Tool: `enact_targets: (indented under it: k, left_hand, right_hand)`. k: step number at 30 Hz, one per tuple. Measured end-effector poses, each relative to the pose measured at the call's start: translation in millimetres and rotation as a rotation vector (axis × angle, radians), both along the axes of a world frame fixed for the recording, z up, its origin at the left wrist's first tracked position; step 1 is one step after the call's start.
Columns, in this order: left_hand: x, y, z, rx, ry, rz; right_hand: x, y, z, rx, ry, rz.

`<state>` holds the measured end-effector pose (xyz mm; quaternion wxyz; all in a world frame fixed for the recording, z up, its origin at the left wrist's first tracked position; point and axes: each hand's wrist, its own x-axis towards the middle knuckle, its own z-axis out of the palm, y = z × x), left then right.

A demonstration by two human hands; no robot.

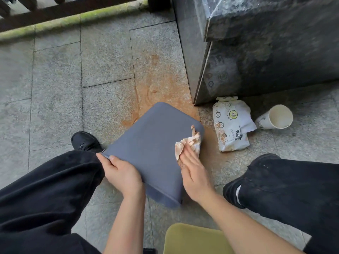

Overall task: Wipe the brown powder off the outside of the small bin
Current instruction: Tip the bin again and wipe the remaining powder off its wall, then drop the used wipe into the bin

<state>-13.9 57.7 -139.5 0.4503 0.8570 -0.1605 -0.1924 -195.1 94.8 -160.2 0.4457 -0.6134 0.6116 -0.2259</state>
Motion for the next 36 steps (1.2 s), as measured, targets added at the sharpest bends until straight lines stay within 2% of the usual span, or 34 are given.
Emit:
enact_targets:
  k: [3,9,12,14,17,19,23,25,27,30,33,36]
  left_hand:
    - [0.7,1.3,-1.6,-0.015,0.005,0.09]
    - [11.8,-3.4,-0.2,-0.061,0.039,0.11]
    - [0.5,-0.8,7.1,-0.091,0.084,0.128]
    - [-9.0,-2.7,13.7,-0.102,0.113,0.098]
    - [-17.5,-6.2,26.0,-0.083,0.056,-0.009]
    - [-26.4,-7.6,37.2,-0.095,0.034,-0.111]
    - [-43.3,-24.0,56.2,-0.077,0.164,-0.364]
    - [-48.1,-46.6,60.1,-0.018,0.064,-0.505]
    - [-51.9,-73.6,63.7,0.07,-0.096,-0.614]
    - [-51.5,-112.2,69.5,0.171,-0.182,-0.68]
    - [-46.6,-140.9,69.2,0.246,-0.187,-0.735]
    - [-36.1,-135.4,67.6,0.235,-0.166,-0.823]
  right_hand:
    - [15.6,-0.4,2.2,0.104,-0.043,-0.145]
    - [29.9,77.4,41.6,-0.095,-0.136,0.093]
    - [24.5,80.5,53.3,-0.046,-0.118,-0.102]
    - [18.4,71.3,66.6,0.061,-0.118,-0.26]
    - [-6.3,58.9,82.9,0.336,-0.273,-0.463]
    - [-26.9,51.2,90.0,0.429,-0.355,-0.543]
    - [-57.4,35.4,109.8,0.352,-0.535,-0.633]
    - [-70.6,24.7,122.5,0.268,-0.588,-0.654]
    - [-76.0,7.6,137.8,0.214,-0.59,-0.586]
    - [-67.6,-17.8,149.0,0.261,-0.561,-0.448]
    - [-60.2,-34.8,145.9,0.264,-0.423,-0.447]
    - [-63.7,-42.1,138.2,0.282,-0.355,-0.437]
